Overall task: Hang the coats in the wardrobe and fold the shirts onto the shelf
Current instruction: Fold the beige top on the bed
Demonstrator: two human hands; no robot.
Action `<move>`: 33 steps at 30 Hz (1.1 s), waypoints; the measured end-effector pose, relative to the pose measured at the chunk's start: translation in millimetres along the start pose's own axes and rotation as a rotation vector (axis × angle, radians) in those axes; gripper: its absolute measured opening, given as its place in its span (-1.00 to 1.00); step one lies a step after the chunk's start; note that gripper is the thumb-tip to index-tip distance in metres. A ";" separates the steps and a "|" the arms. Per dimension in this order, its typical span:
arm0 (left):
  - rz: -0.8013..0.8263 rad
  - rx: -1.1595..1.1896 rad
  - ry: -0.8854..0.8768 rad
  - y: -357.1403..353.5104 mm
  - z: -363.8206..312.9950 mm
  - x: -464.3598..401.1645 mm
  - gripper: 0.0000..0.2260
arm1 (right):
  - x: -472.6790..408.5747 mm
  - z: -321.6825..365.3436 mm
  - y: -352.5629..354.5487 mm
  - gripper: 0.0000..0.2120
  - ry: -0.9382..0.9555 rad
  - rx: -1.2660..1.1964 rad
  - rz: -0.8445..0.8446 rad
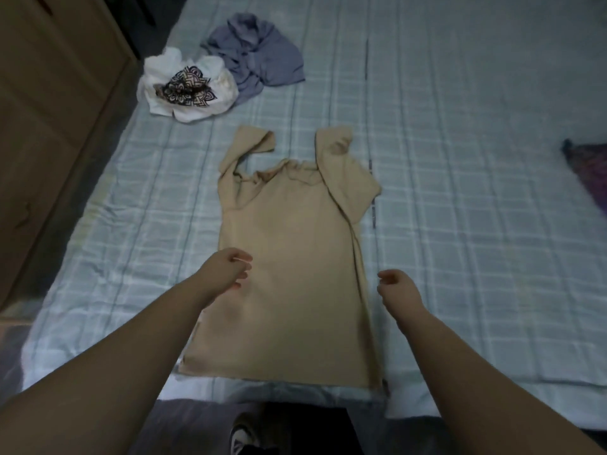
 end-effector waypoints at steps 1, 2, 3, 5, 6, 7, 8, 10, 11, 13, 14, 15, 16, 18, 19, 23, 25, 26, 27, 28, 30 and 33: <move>0.007 0.029 -0.016 -15.5 -14.0 -16.4 -0.85 | -15.5 14.5 -3.5 -0.69 0.028 -0.002 0.019; 0.011 0.059 -0.028 -30.4 -25.7 -33.7 -0.84 | -31.7 28.8 -7.1 -0.69 0.053 -0.005 0.040; 0.010 0.082 -0.036 -44.1 -35.6 -51.4 -0.83 | -49.7 41.4 -11.2 -0.69 0.072 -0.007 0.058; -0.004 0.121 -0.044 -66.8 -52.1 -84.6 -0.81 | -82.3 66.0 -19.6 -0.69 0.108 -0.004 0.092; -0.017 0.141 -0.043 -76.2 -59.2 -101.2 -0.80 | -98.7 77.8 -23.5 -0.69 0.133 0.010 0.099; -0.036 0.163 -0.043 -84.2 -65.4 -117.8 -0.80 | -115.3 89.9 -26.9 -0.70 0.167 0.033 0.092; -0.055 0.188 -0.044 -90.8 -70.2 -134.5 -0.80 | -130.9 102.9 -29.9 -0.72 0.209 0.057 0.077; -0.082 0.232 -0.060 -101.5 -78.0 -165.8 -0.80 | -158.3 132.1 -39.5 -0.73 0.306 0.094 0.045; -0.097 0.248 -0.073 -105.5 -81.5 -180.8 -0.80 | -169.7 146.9 -46.9 -0.71 0.360 0.115 0.038; -0.124 0.310 -0.098 -112.2 -84.4 -208.1 -0.80 | -187.4 175.9 -66.3 -0.64 0.494 0.159 0.009; -0.133 0.342 -0.110 -114.9 -86.1 -220.6 -0.80 | -194.6 190.0 -77.3 -0.59 0.567 0.190 -0.023; -0.138 0.368 -0.125 -117.2 -87.6 -232.9 -0.80 | -202.5 201.9 -90.1 -0.55 0.626 0.234 -0.055; -0.138 0.391 -0.142 -119.2 -89.3 -243.3 -0.80 | -208.5 213.3 -101.7 -0.52 0.673 0.297 -0.095; -0.137 0.433 -0.174 -122.1 -90.9 -261.2 -0.77 | -221.8 231.9 -122.7 -0.53 0.749 0.461 -0.189; -0.136 0.442 -0.185 -123.7 -91.7 -267.6 -0.76 | -229.7 237.8 -130.2 -0.56 0.757 0.540 -0.236; -0.113 0.424 -0.214 -129.4 -95.5 -279.5 -0.73 | -252.2 243.8 -128.5 -0.67 0.624 0.476 -0.222; -0.098 0.428 -0.204 -135.7 -99.9 -276.7 -0.73 | -249.1 242.7 -101.7 -0.74 0.563 0.224 -0.248; -0.090 0.426 -0.199 -141.7 -104.1 -273.2 -0.74 | -246.6 239.4 -82.1 -0.76 0.516 0.109 -0.280; -0.075 0.404 -0.204 -149.9 -110.1 -268.6 -0.74 | -243.8 233.7 -61.3 -0.77 0.457 -0.006 -0.298; -0.052 0.348 -0.225 -160.6 -117.5 -263.1 -0.75 | -240.2 224.9 -40.1 -0.78 0.395 -0.110 -0.302; 0.017 0.146 -0.315 -190.8 -134.6 -253.0 -0.73 | -232.5 199.9 -0.1 -0.70 0.313 -0.270 -0.335; 0.157 -0.118 -0.463 -250.7 -162.2 -233.7 -0.56 | -227.1 143.2 51.9 -0.58 0.223 -0.358 -0.438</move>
Point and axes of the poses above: each hand's wrist, its own x-axis away from the middle knuckle, its own y-axis out of the back of the hand, z = x × y, the point moved 6 cm from there along -x, towards the middle knuckle, and after that the axes turned 8 degrees about -y, right-handed, at the moved point
